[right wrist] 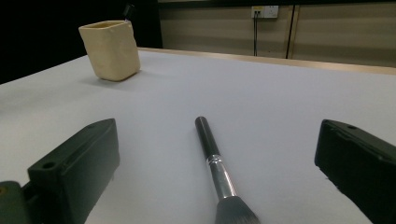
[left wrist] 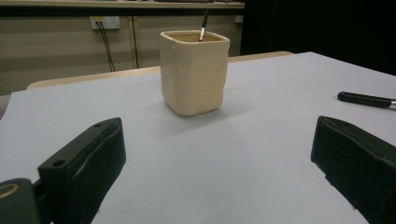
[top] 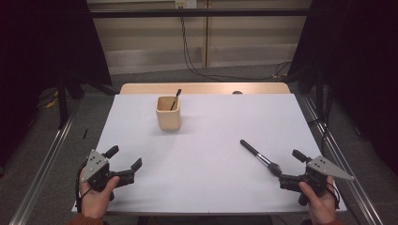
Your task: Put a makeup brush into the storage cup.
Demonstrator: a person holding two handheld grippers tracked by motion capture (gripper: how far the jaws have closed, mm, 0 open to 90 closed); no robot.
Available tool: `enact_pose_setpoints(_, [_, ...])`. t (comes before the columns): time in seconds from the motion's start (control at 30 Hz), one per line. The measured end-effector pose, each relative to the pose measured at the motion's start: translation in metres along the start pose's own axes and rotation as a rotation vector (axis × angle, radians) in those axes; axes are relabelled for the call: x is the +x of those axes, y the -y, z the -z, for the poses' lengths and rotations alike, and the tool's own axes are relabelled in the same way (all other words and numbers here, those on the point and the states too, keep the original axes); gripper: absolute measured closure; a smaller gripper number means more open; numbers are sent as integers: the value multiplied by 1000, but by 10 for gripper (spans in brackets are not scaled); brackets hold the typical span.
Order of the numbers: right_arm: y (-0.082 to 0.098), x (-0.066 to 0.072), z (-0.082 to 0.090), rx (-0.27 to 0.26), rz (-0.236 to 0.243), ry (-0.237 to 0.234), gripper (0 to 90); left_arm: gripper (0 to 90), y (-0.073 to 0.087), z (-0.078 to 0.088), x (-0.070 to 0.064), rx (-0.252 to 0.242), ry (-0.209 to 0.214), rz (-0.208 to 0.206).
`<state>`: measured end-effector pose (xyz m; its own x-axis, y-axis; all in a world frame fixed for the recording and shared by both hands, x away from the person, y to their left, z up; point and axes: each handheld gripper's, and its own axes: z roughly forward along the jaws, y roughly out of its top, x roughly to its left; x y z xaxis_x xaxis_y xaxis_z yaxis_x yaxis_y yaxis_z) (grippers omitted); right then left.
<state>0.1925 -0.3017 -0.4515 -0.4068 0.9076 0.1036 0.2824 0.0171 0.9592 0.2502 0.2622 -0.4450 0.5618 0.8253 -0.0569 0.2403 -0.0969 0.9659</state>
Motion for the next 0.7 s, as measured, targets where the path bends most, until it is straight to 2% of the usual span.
enact_pose_setpoints(0.27, [-6, -2, -1, -19, 10, -7, 0, 33, -1, 1, -1, 1, -1, -10])
enact_pose_setpoints(0.37, [-11, -4, -6, -28, 16, -13, 0, 33, -1, 0, -1, -1, 0, -10])
enact_pose_setpoints(0.47, [-15, -4, -11, -28, 24, -19, 0, 32, 0, -1, 0, -2, 11, 8])
enact_pose_setpoints(0.5, [-17, -4, -13, -22, 29, -22, 0, 32, 0, -1, 0, 2, 2, -6])
enact_pose_setpoints(0.57, [-18, -4, -15, -21, 28, -22, 0, 32, 0, -1, 0, -1, 11, 6])
enact_pose_setpoints(0.63, [-23, -3, -20, -20, 31, -24, 0, 37, 0, -1, -1, -1, 9, -8])
enact_pose_setpoints(0.7, [-25, -4, -26, -10, 46, -46, 0, 37, -1, -1, -1, -2, 11, -11])
